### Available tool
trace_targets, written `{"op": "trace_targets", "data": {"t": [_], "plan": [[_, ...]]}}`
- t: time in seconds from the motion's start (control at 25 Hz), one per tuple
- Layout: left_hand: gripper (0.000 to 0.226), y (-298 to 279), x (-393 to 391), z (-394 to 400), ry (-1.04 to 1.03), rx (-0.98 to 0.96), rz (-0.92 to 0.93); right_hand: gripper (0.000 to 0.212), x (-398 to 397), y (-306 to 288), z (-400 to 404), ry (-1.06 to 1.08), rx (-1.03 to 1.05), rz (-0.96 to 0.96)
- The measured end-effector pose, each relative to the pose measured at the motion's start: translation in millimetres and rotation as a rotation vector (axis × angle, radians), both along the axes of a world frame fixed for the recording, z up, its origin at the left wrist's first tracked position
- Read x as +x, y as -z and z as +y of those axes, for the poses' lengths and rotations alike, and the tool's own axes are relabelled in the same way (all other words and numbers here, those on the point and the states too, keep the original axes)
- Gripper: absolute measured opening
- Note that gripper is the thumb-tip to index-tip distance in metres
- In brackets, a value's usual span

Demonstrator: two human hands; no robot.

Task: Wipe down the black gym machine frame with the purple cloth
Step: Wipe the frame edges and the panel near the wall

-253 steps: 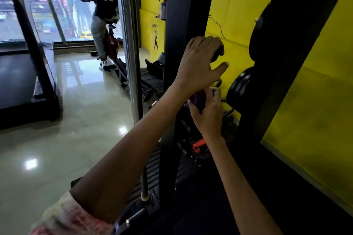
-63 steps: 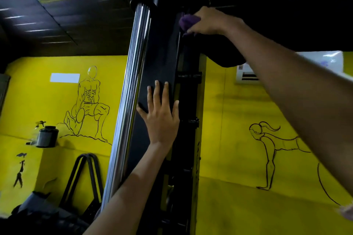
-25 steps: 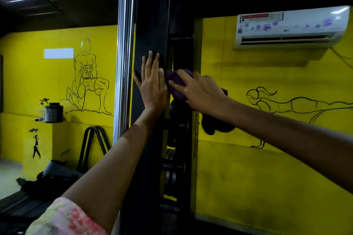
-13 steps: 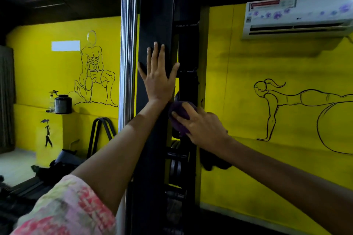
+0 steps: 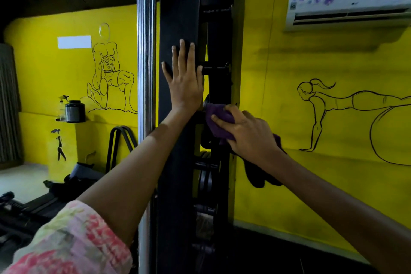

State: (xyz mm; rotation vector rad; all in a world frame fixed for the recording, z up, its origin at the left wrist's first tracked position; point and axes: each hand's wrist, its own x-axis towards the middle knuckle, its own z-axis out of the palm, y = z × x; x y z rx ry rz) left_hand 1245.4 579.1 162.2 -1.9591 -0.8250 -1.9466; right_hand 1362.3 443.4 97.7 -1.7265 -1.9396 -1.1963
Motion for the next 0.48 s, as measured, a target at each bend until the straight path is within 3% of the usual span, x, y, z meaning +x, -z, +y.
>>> {"op": "trace_targets", "data": {"t": [0.16,0.32,0.48], "plan": [[0.050,26.7,-4.1,-10.6,0.106,0.006,0.029,0.052,-11.9,26.0,-8.3,-0.082,0.096,0.100],[0.040,63.9,-11.2,-9.0,0.120,0.048,0.053,0.048,-40.6,71.0,12.0,-0.037,-0.209,0.071],[0.035,78.0,-19.4,-12.0,0.057,0.027,0.177,0.050,-21.2,75.9,2.2,-0.025,-0.235,0.045]]}}
